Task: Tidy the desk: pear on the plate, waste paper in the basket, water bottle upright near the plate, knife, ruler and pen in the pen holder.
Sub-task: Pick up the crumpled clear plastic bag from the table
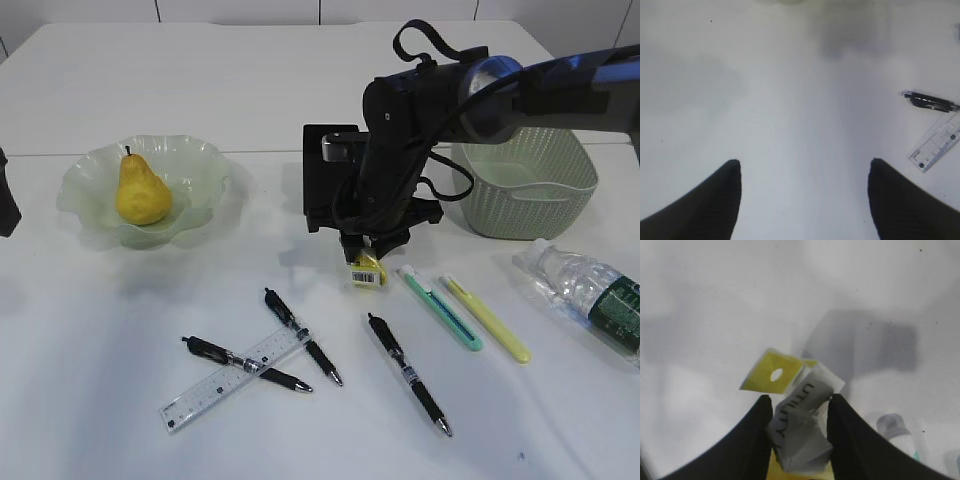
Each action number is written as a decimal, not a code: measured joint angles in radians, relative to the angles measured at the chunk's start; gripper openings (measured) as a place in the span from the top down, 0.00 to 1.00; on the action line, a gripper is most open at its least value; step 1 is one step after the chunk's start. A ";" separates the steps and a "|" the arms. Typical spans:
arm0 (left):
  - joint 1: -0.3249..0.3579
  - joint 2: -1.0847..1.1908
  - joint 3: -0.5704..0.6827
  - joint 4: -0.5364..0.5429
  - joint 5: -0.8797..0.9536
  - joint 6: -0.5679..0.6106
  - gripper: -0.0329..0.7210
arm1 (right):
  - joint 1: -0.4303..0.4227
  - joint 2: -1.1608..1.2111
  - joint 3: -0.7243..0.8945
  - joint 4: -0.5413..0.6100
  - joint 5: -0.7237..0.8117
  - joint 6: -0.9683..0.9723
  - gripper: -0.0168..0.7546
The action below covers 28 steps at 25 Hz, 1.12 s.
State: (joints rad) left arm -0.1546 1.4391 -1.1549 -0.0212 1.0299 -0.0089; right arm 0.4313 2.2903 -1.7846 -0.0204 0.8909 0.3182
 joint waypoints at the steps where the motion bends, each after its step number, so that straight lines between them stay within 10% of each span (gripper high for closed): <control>1: 0.000 0.000 0.000 0.000 0.000 0.000 0.22 | 0.000 0.000 0.000 0.000 0.002 0.002 0.64; 28: 0.000 0.000 0.000 0.000 0.000 0.000 0.22 | 0.000 -0.027 0.000 0.000 0.051 0.004 0.87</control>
State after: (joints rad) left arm -0.1546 1.4391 -1.1549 -0.0212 1.0295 -0.0084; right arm 0.4313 2.2629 -1.7846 -0.0204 0.9422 0.3223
